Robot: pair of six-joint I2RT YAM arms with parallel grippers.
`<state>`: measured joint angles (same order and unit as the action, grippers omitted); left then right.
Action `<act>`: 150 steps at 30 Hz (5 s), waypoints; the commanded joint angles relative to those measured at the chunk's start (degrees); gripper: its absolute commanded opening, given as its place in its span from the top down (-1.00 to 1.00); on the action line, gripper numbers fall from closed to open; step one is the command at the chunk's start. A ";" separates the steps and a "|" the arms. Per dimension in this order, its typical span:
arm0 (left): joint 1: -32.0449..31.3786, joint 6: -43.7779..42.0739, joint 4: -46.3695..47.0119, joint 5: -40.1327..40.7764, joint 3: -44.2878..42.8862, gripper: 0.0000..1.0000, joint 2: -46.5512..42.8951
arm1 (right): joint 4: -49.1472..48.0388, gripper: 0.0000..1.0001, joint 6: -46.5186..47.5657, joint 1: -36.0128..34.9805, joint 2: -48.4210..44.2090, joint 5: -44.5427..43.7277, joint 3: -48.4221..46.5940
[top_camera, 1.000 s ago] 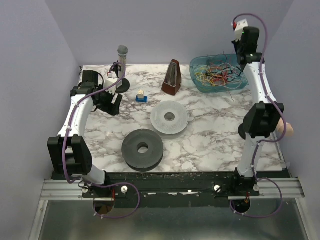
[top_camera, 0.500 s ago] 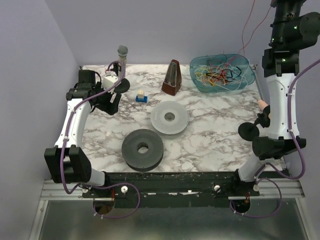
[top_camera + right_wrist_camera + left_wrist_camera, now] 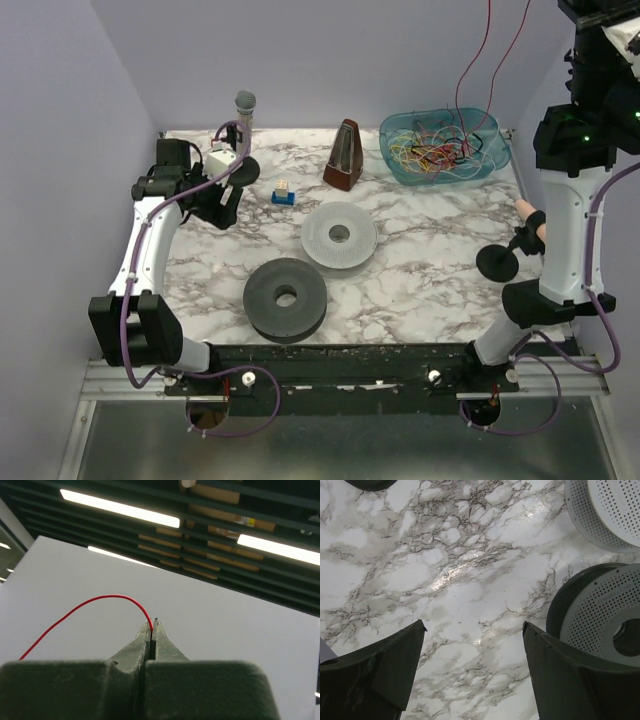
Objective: Wrap the cables
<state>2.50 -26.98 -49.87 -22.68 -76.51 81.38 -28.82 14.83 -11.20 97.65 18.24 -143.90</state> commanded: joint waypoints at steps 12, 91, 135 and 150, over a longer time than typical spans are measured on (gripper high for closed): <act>-11.80 6.59 -3.30 -15.10 -24.89 -0.82 0.43 | 9.12 0.99 14.08 -17.19 -1.78 -4.13 6.81; -17.45 28.39 -6.73 -14.76 -90.05 1.00 -0.43 | 16.35 -0.80 11.37 -28.08 -19.08 10.78 90.01; -15.60 30.23 -6.12 -20.30 -89.25 1.00 -2.28 | 4.30 -0.65 22.44 -28.00 -8.27 -4.18 88.88; -15.51 12.33 -9.12 20.51 -79.69 1.00 -2.28 | 28.71 0.99 0.47 -13.43 -19.77 -2.96 73.34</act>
<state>-13.23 -3.95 -58.85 -27.70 -161.53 78.39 -10.61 23.79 -32.64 82.00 12.95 -62.70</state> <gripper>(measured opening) 0.010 0.013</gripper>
